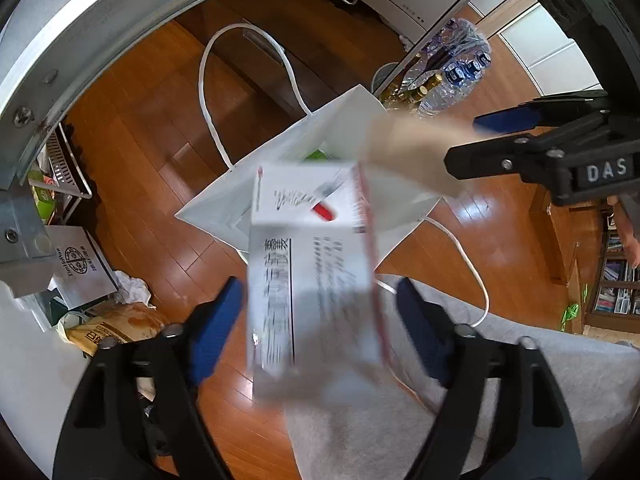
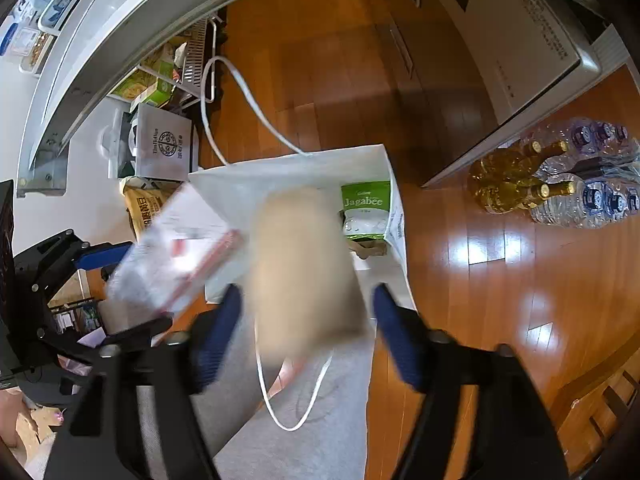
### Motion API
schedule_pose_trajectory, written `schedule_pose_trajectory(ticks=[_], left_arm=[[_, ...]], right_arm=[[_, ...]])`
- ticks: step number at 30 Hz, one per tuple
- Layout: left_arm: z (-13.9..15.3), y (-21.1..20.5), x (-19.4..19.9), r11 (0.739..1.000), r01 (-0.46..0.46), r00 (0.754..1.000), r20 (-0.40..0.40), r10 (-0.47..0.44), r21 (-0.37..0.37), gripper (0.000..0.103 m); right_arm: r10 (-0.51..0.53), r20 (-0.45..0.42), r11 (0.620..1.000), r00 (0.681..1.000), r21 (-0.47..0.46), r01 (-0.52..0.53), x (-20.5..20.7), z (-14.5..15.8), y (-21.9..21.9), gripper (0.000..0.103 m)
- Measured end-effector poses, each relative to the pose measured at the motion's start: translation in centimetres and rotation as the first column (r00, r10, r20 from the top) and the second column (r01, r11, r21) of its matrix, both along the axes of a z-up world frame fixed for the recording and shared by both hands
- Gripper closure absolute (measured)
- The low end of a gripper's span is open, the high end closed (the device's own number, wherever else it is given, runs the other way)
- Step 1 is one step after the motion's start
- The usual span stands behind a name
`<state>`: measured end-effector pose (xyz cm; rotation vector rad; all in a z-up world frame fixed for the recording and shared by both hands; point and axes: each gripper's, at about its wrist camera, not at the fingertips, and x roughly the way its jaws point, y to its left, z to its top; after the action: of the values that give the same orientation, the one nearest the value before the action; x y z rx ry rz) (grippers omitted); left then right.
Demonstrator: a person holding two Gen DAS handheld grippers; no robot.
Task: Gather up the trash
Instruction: 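Open both tools to drop the box and cup into the bag, then move both tools back over the table toward the plastic bag and butter packet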
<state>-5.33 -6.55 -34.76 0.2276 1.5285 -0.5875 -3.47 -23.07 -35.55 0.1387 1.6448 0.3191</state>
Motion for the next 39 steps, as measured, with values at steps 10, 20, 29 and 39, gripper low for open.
schedule_pose_trajectory(ticks=[10,20,29,39], left_arm=[[1.7,1.8,0.1,0.998,-0.063,0.998,0.029,0.064,-0.009,0.017],[5.9,4.8,-1.6,0.995,-0.096,0.990,0.105,0.098,-0.020,0.017],[16.1,5.6,-0.6,0.985,-0.113,0.893,0.422,0.158,-0.129,0.011],[18.8,8.1,8.9,0.953,-0.259,0.766,0.567,0.303,-0.160,0.005]], right_arm=[[-0.015,0.054,1.000,0.998,0.006,0.014,-0.5,2.9,-1.4,0.030],[0.011,0.189,1.000,0.982,0.026,-0.016,-2.3,10.3,-2.7,0.029],[0.108,0.510,0.994,0.853,-0.072,-0.082,-0.5,19.4,0.3,0.010],[0.082,0.495,0.997,0.865,-0.047,-0.067,7.2,17.2,4.0,0.007]])
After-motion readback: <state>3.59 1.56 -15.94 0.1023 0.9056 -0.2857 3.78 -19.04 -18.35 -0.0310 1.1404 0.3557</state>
